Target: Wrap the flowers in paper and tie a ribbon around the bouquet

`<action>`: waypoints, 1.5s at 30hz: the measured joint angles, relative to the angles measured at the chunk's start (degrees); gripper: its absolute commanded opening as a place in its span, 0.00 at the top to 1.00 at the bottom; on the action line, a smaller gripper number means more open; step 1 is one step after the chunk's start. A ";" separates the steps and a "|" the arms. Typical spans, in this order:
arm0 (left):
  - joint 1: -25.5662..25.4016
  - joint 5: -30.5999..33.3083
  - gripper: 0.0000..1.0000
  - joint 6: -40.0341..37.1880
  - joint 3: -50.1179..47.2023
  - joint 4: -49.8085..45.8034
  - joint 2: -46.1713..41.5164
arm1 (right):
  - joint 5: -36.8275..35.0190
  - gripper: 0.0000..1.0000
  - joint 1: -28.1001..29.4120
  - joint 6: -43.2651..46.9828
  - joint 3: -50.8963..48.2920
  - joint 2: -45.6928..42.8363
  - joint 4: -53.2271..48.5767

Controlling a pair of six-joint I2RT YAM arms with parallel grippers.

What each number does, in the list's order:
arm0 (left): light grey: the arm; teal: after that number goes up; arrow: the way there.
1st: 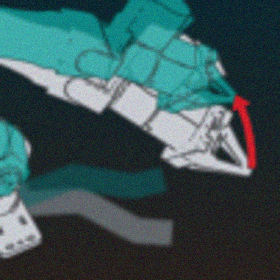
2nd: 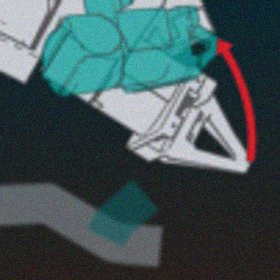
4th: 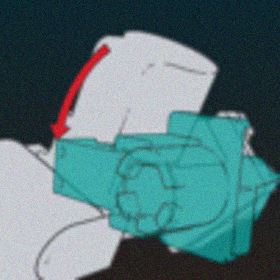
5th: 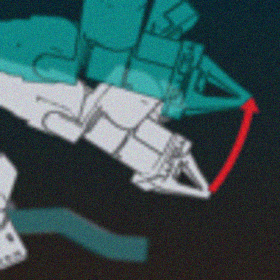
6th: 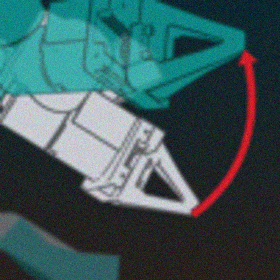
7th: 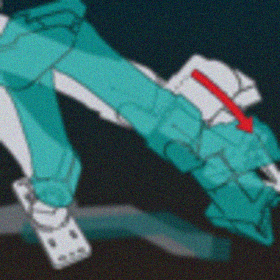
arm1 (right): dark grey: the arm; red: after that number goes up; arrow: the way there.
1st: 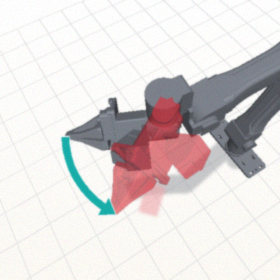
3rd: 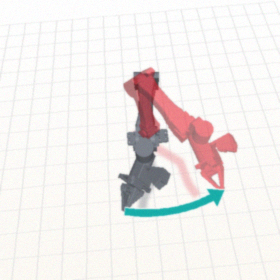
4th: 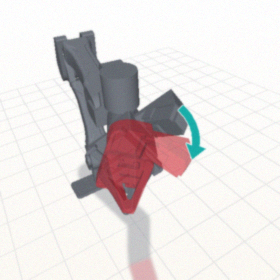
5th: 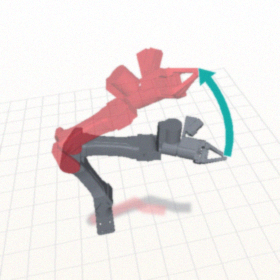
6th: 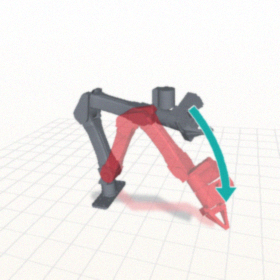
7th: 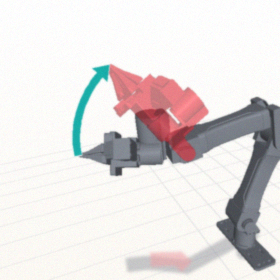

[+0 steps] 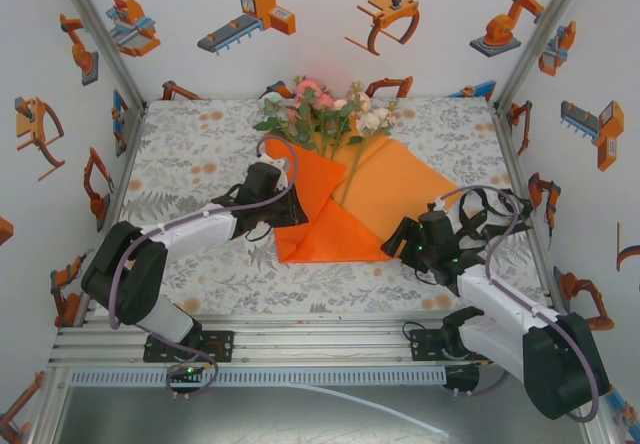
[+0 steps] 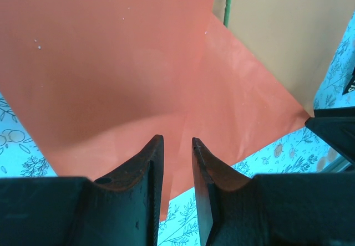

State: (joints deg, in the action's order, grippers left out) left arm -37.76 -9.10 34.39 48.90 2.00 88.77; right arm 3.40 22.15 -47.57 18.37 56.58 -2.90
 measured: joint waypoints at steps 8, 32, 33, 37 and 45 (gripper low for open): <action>0.02 -4.09 0.69 3.80 -1.25 5.27 4.52 | 0.04 1.00 0.00 -1.36 -0.98 -2.51 -1.11; 0.24 -7.02 0.74 5.86 -0.66 5.77 10.88 | 6.80 1.00 14.88 6.67 31.69 24.98 1.95; 0.24 -6.99 0.74 5.88 -0.66 5.75 10.86 | 7.74 1.00 15.78 6.67 33.29 27.23 2.64; 0.24 -6.99 0.73 6.14 -0.66 5.79 10.84 | 11.08 1.00 18.75 6.64 37.99 35.36 5.95; 0.33 -4.83 0.68 8.39 -3.06 5.40 6.64 | 13.25 1.00 19.63 8.39 39.45 42.18 5.35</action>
State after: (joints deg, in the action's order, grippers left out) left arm -37.43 -13.93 42.78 45.84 7.40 95.42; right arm 16.64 41.78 -39.18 57.82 98.76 2.46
